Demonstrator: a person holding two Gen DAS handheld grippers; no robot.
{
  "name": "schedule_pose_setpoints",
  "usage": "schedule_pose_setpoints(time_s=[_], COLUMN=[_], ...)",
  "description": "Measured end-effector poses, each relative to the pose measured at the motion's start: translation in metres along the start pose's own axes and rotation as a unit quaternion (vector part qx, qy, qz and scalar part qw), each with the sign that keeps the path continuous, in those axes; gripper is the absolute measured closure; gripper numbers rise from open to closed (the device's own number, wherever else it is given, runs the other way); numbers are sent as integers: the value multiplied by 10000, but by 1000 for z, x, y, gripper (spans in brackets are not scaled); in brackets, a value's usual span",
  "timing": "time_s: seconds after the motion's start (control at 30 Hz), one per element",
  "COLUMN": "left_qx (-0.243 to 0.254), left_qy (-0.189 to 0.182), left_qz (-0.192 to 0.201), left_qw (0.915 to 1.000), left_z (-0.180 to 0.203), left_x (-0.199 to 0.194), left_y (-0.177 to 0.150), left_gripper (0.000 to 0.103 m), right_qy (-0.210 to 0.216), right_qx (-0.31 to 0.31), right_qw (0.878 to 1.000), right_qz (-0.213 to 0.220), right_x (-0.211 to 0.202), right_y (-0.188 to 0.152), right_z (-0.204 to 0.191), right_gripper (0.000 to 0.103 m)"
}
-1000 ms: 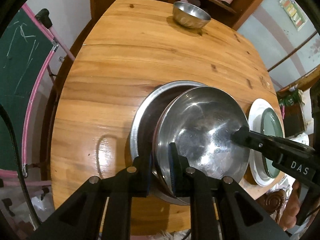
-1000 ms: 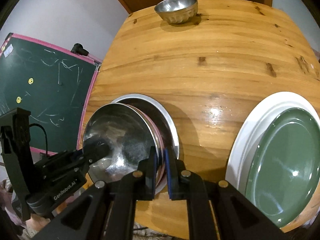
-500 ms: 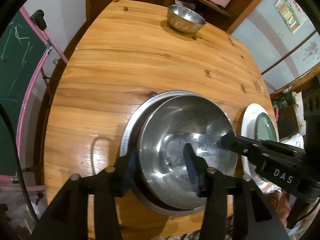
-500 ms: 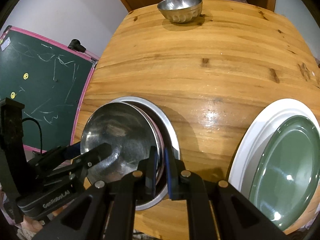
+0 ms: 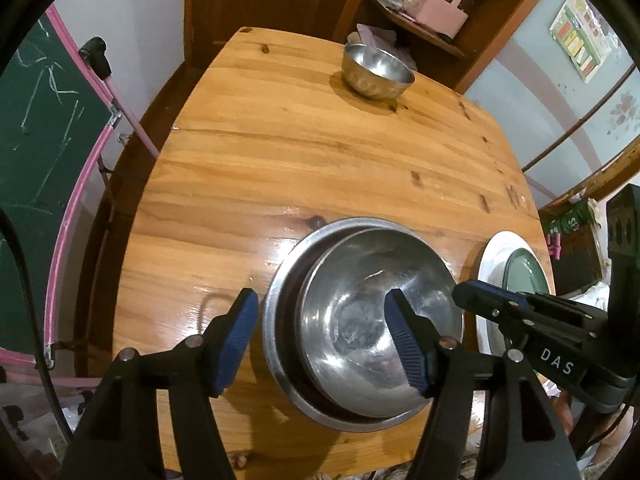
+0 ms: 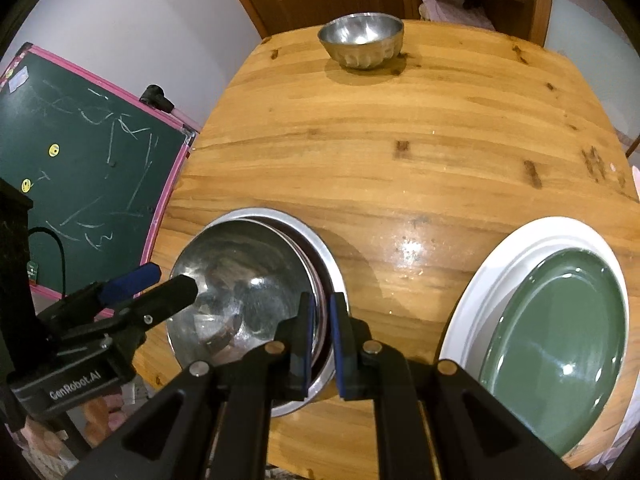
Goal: Organize plates and bowls
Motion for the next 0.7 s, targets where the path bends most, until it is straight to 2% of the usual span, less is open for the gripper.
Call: schedule_pose_setpoints(time_s=[0.4,0.57,0.7], left_qx=[343,687,772], left_qy=[-98,-33,-98], left_qz=[278,370,441], left_qw=[9990,9969,9960], left_z=[16,28,36], left_x=[-33,-47,-59], left_y=[20,43,69], left_gripper=[38,36,35], right_qy=[294,415,589], right_qx=[0,139,289], right_qw=[9994,9987,9970], right_qz=[175,265,405], right_x=[-16,-28,-50], right_y=[4,16,36], right_z=[-2,3,12], right_gripper=[95,95,95])
Point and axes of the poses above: each gripper's, at about its wrist camera, not at the fingertips, and x roughly the way its jaws point, z to its right, y to its top, the point moved 1 cm from there along x, roughly the way its jaws point, and after that the axes turned 13 degrees about -y, right-handed, at the moved point
